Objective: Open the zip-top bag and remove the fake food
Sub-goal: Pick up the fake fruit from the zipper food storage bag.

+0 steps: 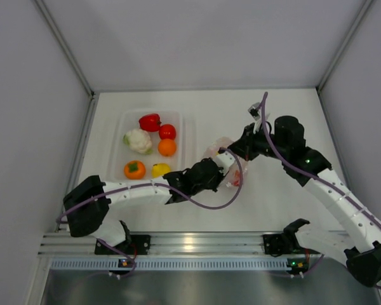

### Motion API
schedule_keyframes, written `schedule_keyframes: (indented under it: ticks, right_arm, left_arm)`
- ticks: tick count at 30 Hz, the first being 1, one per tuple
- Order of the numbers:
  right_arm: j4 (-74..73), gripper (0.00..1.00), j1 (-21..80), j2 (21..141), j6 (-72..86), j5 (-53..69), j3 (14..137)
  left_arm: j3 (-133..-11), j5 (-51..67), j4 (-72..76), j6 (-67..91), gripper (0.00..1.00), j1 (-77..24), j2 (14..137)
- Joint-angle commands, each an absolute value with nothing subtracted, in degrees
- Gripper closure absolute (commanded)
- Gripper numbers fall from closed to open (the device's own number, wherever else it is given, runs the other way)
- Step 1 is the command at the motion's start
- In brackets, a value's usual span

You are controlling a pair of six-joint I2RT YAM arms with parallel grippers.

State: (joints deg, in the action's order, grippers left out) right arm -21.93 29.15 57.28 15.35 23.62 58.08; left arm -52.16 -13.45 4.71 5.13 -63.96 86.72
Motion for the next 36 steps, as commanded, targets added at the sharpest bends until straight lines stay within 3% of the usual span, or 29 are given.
schedule_keyframes:
  ticks: [1, 5, 16, 23, 30, 36]
  right_arm:
    - [-17.76, 1.00, 29.00, 57.13, 14.77, 28.02, 58.10]
    - [-13.63, 1.00, 29.00, 55.29, 18.27, 32.78, 53.80]
    - [-11.87, 1.00, 28.92, 45.97, 25.04, 24.79, 44.83]
    - [-14.06, 1.00, 28.92, 41.40, 28.48, 14.60, 41.57]
    - [-14.42, 1.00, 28.74, 41.22, 30.06, 5.54, 41.48]
    - [-12.74, 1.00, 28.83, 42.71, 30.41, 6.42, 42.71]
  left_arm:
    - [-51.59, -18.79, 3.16, 10.10, 1.00, -63.63, 82.53]
    - [-54.13, -28.73, 0.45, 15.98, 1.00, -62.50, 82.70]
    - [-61.25, -22.95, -3.25, 29.34, 0.91, -58.89, 91.75]
    - [-68.19, -13.47, -3.34, 33.57, 0.68, -59.06, 95.09]
    - [-70.40, -8.44, -3.25, 35.33, 0.70, -60.03, 97.73]
    - [-67.77, -7.12, 1.30, 33.93, 0.81, -61.26, 97.30]
